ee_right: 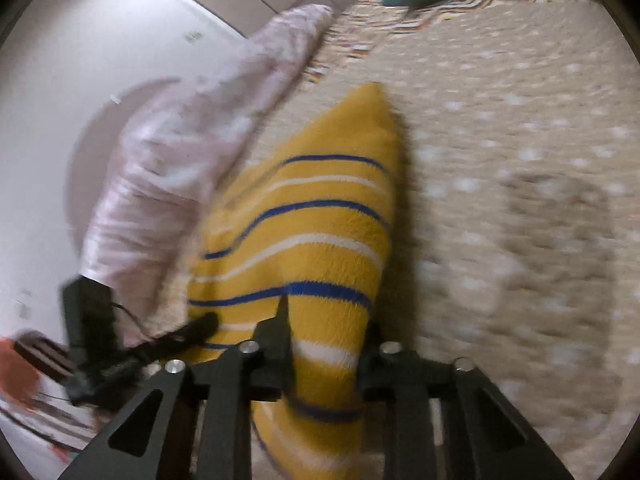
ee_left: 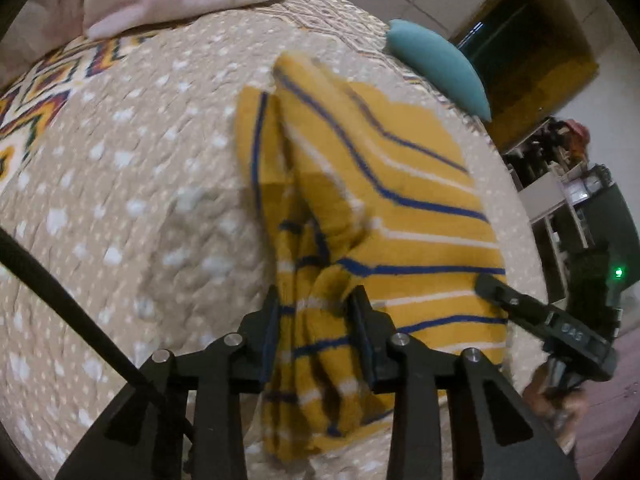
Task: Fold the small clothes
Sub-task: 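Lift the held sweater edge with both grippers and fold it over the body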
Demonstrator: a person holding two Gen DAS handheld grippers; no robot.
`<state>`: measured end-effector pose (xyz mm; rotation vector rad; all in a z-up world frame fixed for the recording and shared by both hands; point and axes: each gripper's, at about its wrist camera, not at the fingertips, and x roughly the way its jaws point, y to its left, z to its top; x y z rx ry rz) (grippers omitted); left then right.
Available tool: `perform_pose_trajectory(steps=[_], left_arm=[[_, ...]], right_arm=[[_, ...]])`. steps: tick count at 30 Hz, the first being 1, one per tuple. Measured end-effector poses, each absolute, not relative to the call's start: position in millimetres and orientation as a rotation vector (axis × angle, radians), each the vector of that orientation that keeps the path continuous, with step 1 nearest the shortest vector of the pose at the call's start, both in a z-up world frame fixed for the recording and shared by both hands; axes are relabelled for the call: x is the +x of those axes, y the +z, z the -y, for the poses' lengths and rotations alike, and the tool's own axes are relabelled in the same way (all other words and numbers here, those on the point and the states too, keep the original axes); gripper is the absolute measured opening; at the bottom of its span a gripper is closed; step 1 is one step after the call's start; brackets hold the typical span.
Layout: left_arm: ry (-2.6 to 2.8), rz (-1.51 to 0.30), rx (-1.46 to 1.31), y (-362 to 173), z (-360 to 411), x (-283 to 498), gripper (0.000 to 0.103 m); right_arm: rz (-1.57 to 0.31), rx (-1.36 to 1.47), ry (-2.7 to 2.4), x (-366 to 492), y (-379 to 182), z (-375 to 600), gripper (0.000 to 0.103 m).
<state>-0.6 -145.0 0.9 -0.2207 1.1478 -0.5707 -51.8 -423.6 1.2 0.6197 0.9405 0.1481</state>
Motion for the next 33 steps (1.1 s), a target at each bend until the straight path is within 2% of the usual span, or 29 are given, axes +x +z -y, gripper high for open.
perform_pose_trajectory(steps=[5, 8, 10, 12, 18, 20, 21, 24, 30, 33], left_arm=[[-0.554, -1.137, -0.318, -4, 111, -18, 0.033], [-0.557, -1.136, -0.361, -16, 106, -30, 0.033], [-0.548, -1.103, -0.37, -21, 109, -38, 0.032], [-0.541, -1.082, -0.384, -24, 109, -41, 0.032], [-0.533, -1.032, -0.365, -27, 113, -50, 0.032], [-0.532, -1.022, -0.357, -28, 115, -50, 0.033], [-0.532, -1.017, -0.357, -28, 116, -50, 0.033], [-0.532, -1.014, -0.374, -29, 120, -46, 0.033], [-0.535, -1.004, -0.368, -32, 121, -43, 0.033], [-0.541, -1.001, -0.361, -33, 119, -43, 0.033]], right_arm=[[-0.819, 0.502, 0.095, -80, 46, 430, 0.036], [-0.797, 0.514, 0.19, -67, 67, 415, 0.034], [-0.826, 0.544, 0.276, -48, 68, 397, 0.026], [-0.871, 0.574, 0.372, -26, 63, 377, 0.022], [-1.102, 0.557, 0.66, 49, 12, 309, 0.022], [-1.149, 0.529, 0.605, 75, -12, 304, 0.01], [-1.161, 0.551, 0.584, 90, -20, 305, 0.0], [-1.132, 0.6, 0.558, 122, -25, 306, 0.0], [-1.114, 0.465, 0.328, 170, -12, 305, 0.0], [-1.06, 0.411, 0.21, 163, 10, 327, 0.0]])
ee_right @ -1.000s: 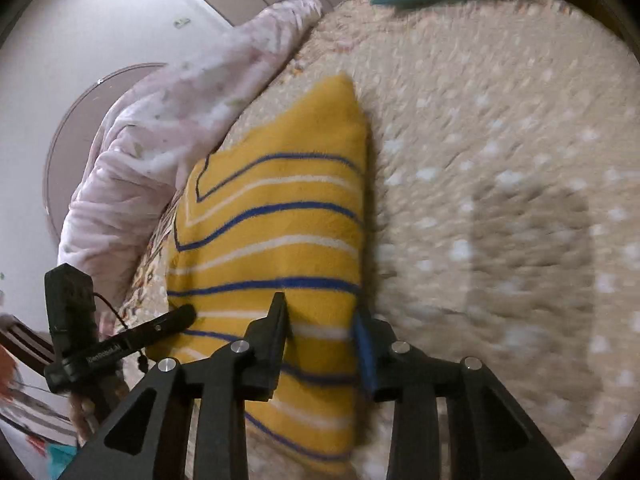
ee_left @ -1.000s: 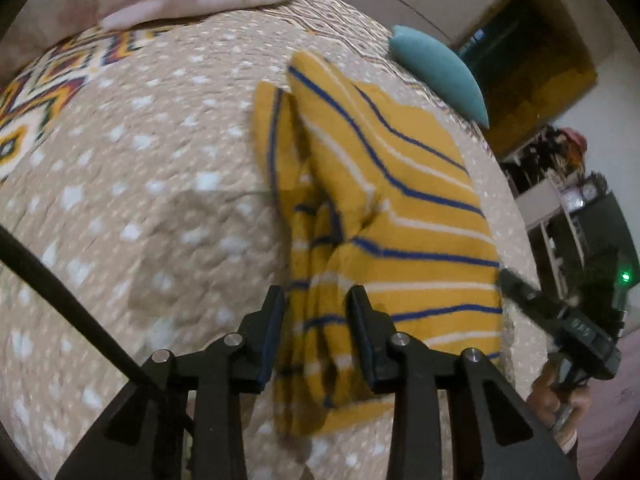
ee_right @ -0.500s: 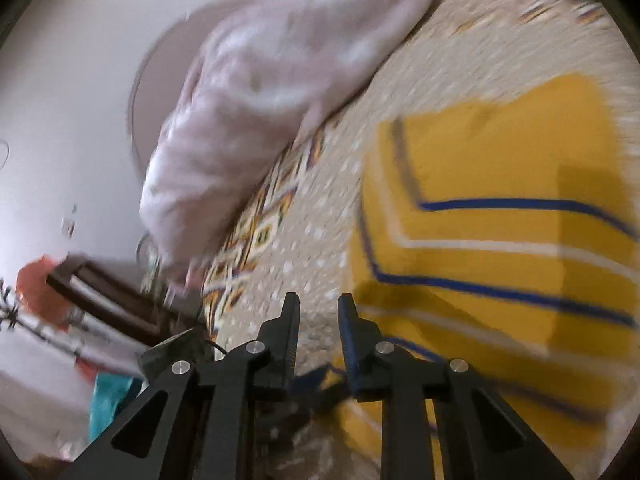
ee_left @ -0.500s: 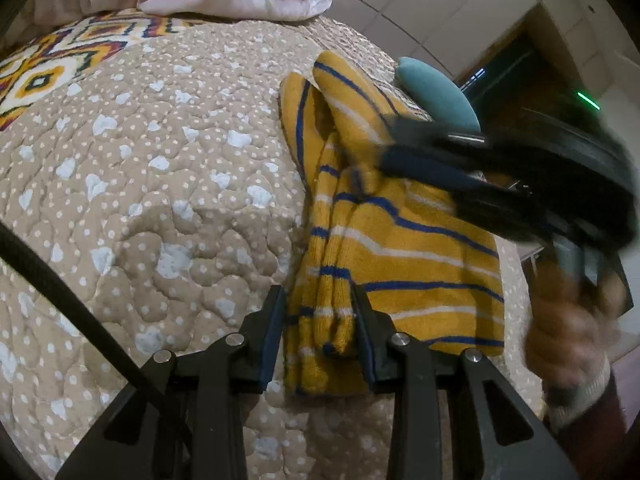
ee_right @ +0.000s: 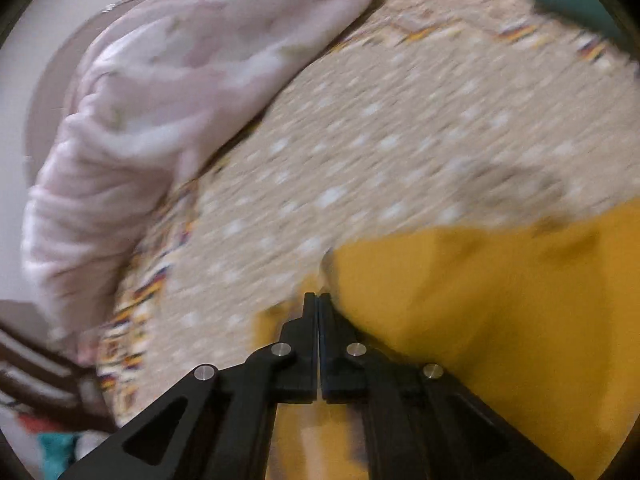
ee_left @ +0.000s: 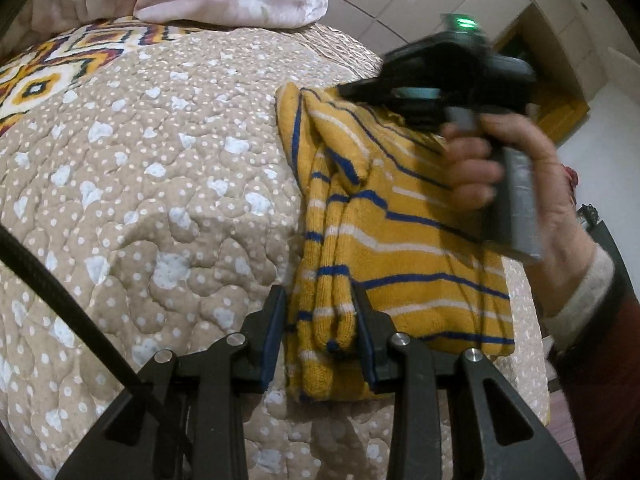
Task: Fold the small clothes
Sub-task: 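Lift the held sweater edge with both grippers and fold it over the body, then open both grippers and withdraw them from the folded sweater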
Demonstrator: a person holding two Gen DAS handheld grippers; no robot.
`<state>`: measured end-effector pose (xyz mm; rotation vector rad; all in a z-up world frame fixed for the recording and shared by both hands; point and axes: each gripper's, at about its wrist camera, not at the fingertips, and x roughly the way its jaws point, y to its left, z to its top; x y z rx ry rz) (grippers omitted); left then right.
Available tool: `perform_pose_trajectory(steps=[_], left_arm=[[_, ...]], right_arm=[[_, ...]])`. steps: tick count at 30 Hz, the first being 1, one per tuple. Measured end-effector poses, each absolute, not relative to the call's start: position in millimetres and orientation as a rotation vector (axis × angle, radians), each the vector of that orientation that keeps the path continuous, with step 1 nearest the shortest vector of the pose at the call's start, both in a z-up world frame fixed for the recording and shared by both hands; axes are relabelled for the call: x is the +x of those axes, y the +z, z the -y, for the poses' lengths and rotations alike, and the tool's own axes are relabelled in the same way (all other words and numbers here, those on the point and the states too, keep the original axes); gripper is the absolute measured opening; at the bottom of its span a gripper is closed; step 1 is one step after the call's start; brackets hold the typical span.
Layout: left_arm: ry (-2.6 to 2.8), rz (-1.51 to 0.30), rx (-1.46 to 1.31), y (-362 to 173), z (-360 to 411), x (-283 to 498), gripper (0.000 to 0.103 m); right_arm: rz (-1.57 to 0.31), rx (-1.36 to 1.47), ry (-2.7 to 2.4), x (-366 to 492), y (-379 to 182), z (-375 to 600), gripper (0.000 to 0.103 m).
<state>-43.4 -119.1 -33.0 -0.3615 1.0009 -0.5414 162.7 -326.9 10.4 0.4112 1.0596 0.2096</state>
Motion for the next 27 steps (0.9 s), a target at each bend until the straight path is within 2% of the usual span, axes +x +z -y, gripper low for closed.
perform_pose_trajectory(steps=[1, 6, 9, 11, 13, 15, 17, 18, 23, 27], left_arm=[[-0.543, -0.999, -0.361, -34, 119, -44, 0.033], [-0.533, -0.981, -0.342, -32, 121, -50, 0.033], [-0.528, -0.979, -0.334, -29, 122, -55, 0.033], [-0.528, -0.981, -0.332, -28, 123, -56, 0.033], [-0.532, -0.983, -0.333, -28, 123, -55, 0.035], [-0.531, -0.985, -0.331, -28, 124, -56, 0.035], [-0.529, -0.984, -0.329, -28, 123, -55, 0.035], [-0.528, -0.982, -0.326, -28, 124, -56, 0.035], [-0.524, -0.973, -0.324, -27, 124, -58, 0.035], [-0.505, -1.0, -0.319, -23, 124, -59, 0.037]], right_arm=[[-1.032, 0.436, 0.213, 155, 20, 337, 0.005], [-0.949, 0.589, 0.324, 101, 54, 384, 0.005], [-0.974, 0.745, 0.431, 76, 37, 403, 0.006], [-1.025, 0.784, 0.418, 70, 13, 415, 0.011], [-1.046, 0.792, 0.308, 69, -10, 439, 0.0], [-0.968, 0.894, 0.212, 62, -17, 474, 0.0], [-0.911, 0.877, 0.052, 51, -5, 492, 0.0], [-0.903, 0.833, -0.019, 45, 4, 496, 0.011], [-0.83, 0.854, 0.162, 13, 43, 478, 0.012], [-0.873, 0.817, 0.357, 1, 45, 427, 0.014]])
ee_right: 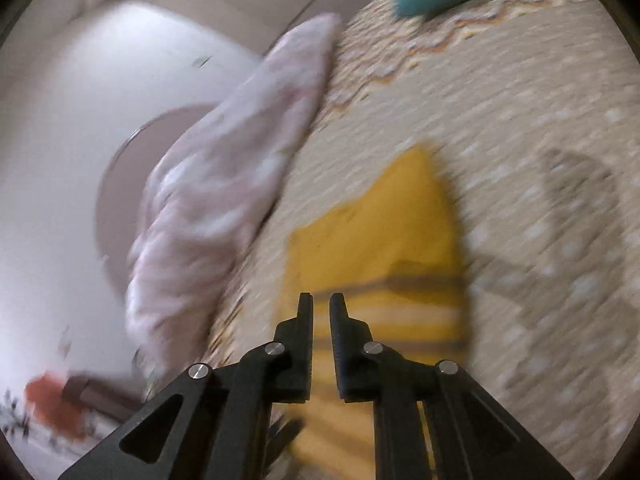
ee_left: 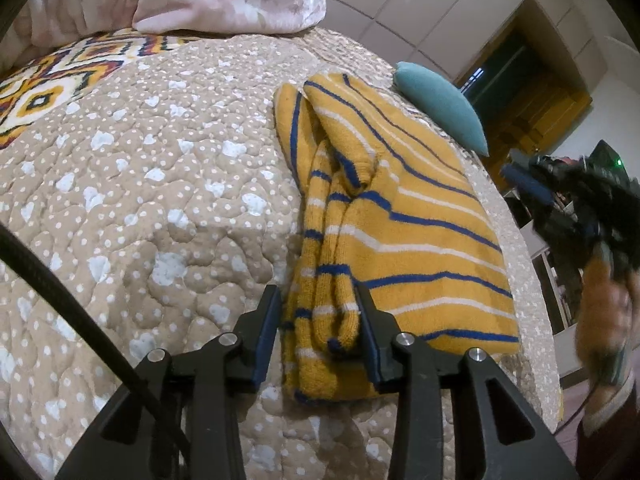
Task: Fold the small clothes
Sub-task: 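Open both grippers and withdraw them from the folded sweater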
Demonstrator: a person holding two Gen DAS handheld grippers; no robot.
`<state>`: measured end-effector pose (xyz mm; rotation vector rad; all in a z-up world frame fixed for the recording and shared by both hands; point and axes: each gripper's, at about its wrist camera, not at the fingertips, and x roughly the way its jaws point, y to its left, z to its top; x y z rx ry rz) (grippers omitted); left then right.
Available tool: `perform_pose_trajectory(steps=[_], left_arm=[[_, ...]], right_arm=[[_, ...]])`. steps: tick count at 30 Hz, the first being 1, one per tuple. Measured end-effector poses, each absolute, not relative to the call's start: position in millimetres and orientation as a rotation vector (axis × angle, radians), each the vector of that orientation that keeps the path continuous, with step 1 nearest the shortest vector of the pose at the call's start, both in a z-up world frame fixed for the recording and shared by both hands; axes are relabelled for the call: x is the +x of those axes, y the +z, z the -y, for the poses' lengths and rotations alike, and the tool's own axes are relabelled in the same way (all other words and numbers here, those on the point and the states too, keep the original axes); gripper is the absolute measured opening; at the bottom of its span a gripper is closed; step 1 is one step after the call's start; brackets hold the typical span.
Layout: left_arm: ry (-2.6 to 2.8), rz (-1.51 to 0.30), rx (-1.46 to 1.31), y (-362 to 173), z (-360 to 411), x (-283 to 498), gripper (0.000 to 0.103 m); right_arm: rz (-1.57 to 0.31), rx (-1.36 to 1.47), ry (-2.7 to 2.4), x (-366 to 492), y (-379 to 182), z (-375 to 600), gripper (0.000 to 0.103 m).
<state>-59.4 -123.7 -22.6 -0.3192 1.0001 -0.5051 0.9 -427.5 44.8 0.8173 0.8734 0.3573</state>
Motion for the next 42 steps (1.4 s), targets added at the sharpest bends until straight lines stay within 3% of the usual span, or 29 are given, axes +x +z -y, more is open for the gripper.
perform_pose_trajectory(steps=[3, 5, 9, 10, 13, 19, 22, 26, 30, 34, 36, 38, 42], left_arm=[[-0.467, -1.037, -0.334, -11, 116, -69, 0.044], [-0.45, -1.046, -0.333, -4, 108, -80, 0.05], [-0.409, -1.034, -0.294, 7, 88, -107, 0.061], [-0.399, -1.028, -0.288, 8, 84, -112, 0.063], [-0.372, -1.015, -0.272, 11, 75, -127, 0.067], [-0.331, -0.982, -0.233, 22, 78, -148, 0.067], [-0.325, -0.954, -0.221, 33, 78, -157, 0.069], [-0.305, -0.884, -0.191, 49, 74, -164, 0.074], [-0.185, -0.704, -0.062, 72, 79, -181, 0.084], [-0.052, -0.432, 0.074, 98, 93, -214, 0.103], [-0.042, -0.299, 0.096, 113, 99, -231, 0.103], [-0.063, -0.279, 0.094, 122, 102, -236, 0.103], [-0.222, -0.408, 0.056, 135, 115, -216, 0.103]], right_arm=[[-0.974, 0.803, 0.294, 3, 8, 423, 0.024], [-0.977, 0.845, 0.251, -2, -12, 434, 0.0], [-0.894, 0.943, 0.141, -32, -12, 459, 0.0], [-0.888, 0.935, 0.107, -40, -6, 463, 0.001], [-0.865, 0.87, 0.059, -65, 20, 467, 0.02], [-0.837, 0.815, 0.203, -87, 48, 423, 0.02], [-0.89, 0.841, 0.213, -80, 26, 406, 0.028], [-0.941, 0.856, 0.18, -92, -17, 399, 0.027], [-0.919, 0.889, 0.213, -128, -17, 406, 0.027], [-0.906, 0.674, 0.093, -166, 7, 399, 0.041], [-0.876, 0.599, 0.05, -183, 18, 394, 0.041], [-0.846, 0.581, 0.019, -195, 23, 396, 0.041], [-0.818, 0.536, -0.037, -210, 33, 398, 0.043]])
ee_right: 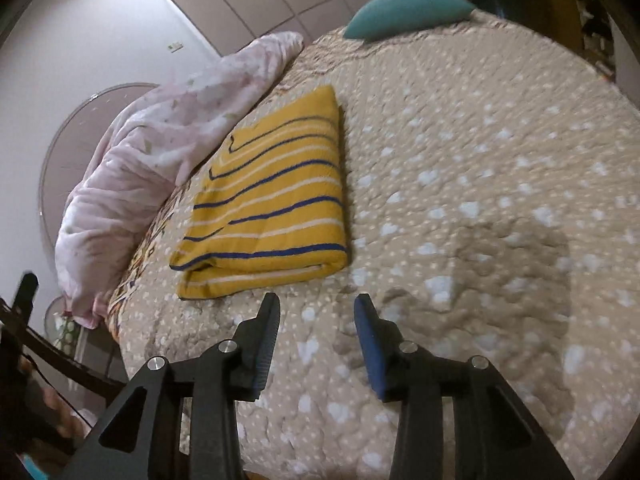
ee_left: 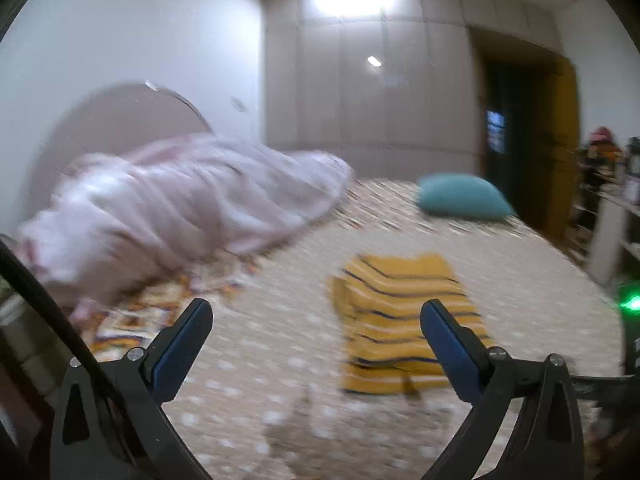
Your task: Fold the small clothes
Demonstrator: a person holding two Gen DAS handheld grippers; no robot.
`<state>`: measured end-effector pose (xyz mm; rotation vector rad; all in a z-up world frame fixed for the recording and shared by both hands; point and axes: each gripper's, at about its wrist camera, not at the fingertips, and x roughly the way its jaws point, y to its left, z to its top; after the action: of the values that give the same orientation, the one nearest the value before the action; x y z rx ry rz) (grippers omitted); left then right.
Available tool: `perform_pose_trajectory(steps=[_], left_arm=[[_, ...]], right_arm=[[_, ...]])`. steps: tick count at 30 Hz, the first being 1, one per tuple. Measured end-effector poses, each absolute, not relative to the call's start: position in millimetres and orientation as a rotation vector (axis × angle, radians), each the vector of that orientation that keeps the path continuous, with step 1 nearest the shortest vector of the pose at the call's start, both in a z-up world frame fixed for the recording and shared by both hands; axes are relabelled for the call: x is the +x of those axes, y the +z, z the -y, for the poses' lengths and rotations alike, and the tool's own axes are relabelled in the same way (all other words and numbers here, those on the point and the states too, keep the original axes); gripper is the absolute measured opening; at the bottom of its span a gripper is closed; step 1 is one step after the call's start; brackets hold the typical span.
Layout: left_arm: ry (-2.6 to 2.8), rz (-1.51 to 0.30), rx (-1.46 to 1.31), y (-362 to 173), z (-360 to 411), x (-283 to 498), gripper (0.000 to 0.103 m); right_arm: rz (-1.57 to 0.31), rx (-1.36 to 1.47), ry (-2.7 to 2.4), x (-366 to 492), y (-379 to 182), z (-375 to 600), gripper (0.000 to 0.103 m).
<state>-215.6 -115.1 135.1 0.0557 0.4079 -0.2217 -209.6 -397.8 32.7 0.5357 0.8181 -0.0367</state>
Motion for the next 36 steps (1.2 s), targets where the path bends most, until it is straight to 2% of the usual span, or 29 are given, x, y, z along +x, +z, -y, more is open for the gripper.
perform_pose_trajectory(steps=[4, 11, 13, 24, 36], left_arm=[[-0.262, -0.548, 0.04, 124, 128, -199, 0.103], [-0.247, -0.786, 0.026, 64, 135, -199, 0.103], [-0.241, -0.825, 0.039, 54, 138, -201, 0.103], [-0.234, -0.86, 0.047, 42, 139, -203, 0.103], [-0.234, -0.875, 0.048, 39, 137, -201, 0.103]], right_arm=[[-0.807, 0.476, -0.094, -218, 39, 396, 0.05], [-0.84, 0.389, -0.182, -222, 36, 391, 0.05], [-0.848, 0.36, -0.204, -222, 34, 387, 0.053], [-0.913, 0.248, -0.236, -221, 18, 369, 0.059], [-0.93, 0.209, -0.247, -221, 13, 359, 0.061]])
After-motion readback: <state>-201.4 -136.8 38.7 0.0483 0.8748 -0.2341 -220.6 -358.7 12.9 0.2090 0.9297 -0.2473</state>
